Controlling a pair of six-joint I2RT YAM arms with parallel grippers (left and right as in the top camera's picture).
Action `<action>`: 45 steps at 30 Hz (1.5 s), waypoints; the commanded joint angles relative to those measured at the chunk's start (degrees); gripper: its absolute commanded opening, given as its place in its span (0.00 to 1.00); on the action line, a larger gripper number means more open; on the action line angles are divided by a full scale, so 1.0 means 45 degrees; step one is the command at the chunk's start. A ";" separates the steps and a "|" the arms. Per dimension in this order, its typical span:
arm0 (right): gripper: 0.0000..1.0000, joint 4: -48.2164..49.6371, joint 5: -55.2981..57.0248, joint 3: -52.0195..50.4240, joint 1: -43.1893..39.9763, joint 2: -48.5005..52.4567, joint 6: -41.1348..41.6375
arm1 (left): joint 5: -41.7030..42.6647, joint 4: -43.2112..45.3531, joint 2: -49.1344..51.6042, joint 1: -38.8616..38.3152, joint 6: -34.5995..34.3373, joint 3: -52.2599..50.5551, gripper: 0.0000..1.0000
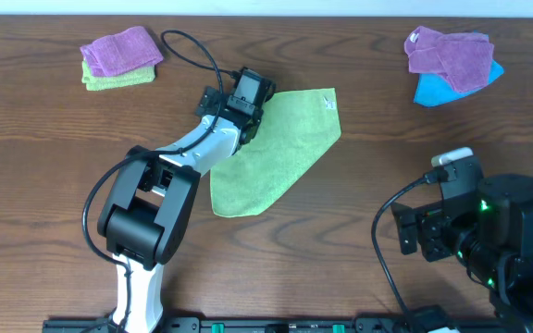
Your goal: Fold the cloth
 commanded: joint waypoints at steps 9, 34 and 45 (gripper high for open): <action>0.99 0.0034 -0.0102 0.0141 0.0015 -0.0039 -0.0034 | 0.0359 0.0306 0.0952 0.0175 0.0661 0.0194 0.96; 0.99 0.0083 -0.0330 0.0141 0.0015 -0.0034 -0.0015 | -0.5056 0.3400 0.1175 0.0913 0.3419 0.0194 0.96; 0.99 0.1462 0.0486 0.0141 -0.0432 0.1894 -0.0078 | -0.8529 0.2045 -0.0835 -0.0374 0.1962 0.0199 0.95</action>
